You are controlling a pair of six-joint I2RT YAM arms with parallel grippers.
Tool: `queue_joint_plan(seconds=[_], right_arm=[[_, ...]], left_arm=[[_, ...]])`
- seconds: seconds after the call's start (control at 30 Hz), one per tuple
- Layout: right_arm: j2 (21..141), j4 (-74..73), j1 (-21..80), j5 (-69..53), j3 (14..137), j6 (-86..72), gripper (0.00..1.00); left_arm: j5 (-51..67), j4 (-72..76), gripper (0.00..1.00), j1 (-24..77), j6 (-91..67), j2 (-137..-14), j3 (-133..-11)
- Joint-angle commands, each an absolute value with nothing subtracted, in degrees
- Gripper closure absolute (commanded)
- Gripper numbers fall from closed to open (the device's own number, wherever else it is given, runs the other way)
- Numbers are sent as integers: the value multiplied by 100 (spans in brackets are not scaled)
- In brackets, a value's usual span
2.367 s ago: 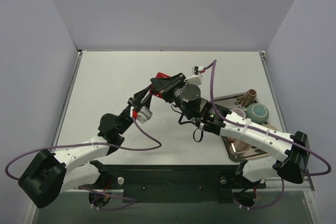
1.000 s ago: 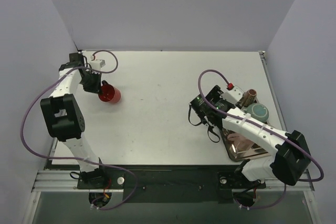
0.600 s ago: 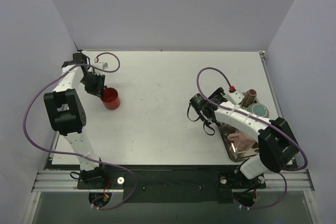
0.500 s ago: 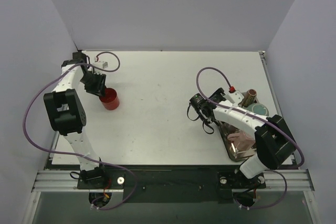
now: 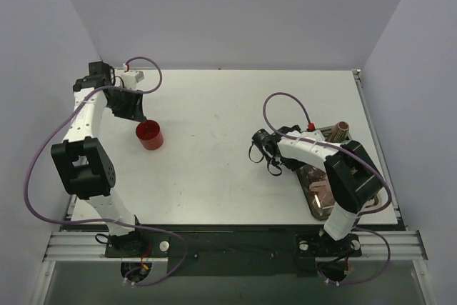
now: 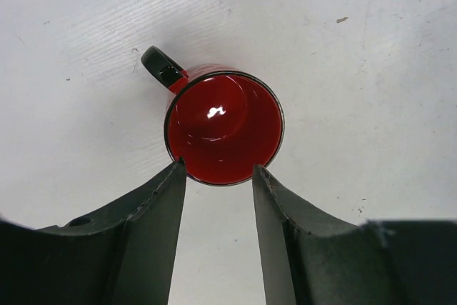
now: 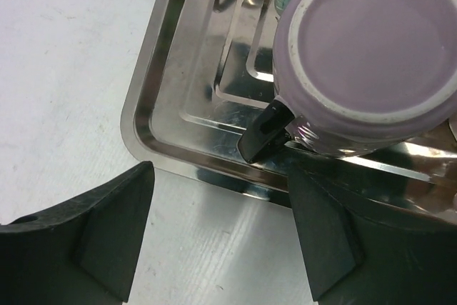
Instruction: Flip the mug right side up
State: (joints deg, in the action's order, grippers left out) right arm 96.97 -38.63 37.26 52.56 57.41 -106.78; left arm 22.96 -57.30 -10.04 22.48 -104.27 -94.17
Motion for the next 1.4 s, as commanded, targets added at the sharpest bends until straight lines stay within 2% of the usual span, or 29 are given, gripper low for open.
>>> queue_joint_plan(seconds=[0.0, 0.47, 0.53, 0.57, 0.63, 0.87, 0.9, 0.97, 1.03, 1.13, 1.37], right_arm=[[10045, -4472, 3507, 5361, 6178, -11215, 31], [10670, -4597, 3155, 5352, 6346, -11083, 32], [10687, -4597, 3103, 5387, 6328, -11013, 39], [10687, -4579, 3085, 5396, 6337, -10934, 52], [10687, -4501, 3076, 5423, 6372, -10767, 65], [10153, -3799, 3146, 5265, 5925, -9961, 77], [10047, -3388, 3173, 5204, 5732, -9775, 85], [9739, -2912, 3269, 5177, 5564, -9160, 95], [9380, -2734, 3392, 5299, 5546, -8676, 100], [9080, -2681, 3445, 5493, 5423, -8403, 100], [8395, -1496, 3507, 4897, 5028, -7182, 100]], left_arm=[[2575, -5713, 48, -941, 2276, -10011, -9325], [2690, -5669, 48, -651, 2294, -9730, -9141], [2689, -5643, 48, -598, 2277, -9712, -9114], [2689, -5634, 48, -563, 2276, -9712, -9097], [2681, -5616, 48, -510, 2285, -9686, -9079], [2707, -5590, 48, -475, 2267, -9572, -9018], [2724, -5590, 48, -475, 2285, -9554, -8991], [2733, -5590, 48, -457, 2285, -9510, -8965], [2786, -5590, 48, -431, 2294, -9484, -8904], [2821, -5590, 48, -369, 2294, -9440, -8859], [2953, -5625, 48, -211, 2285, -9343, -8807]])
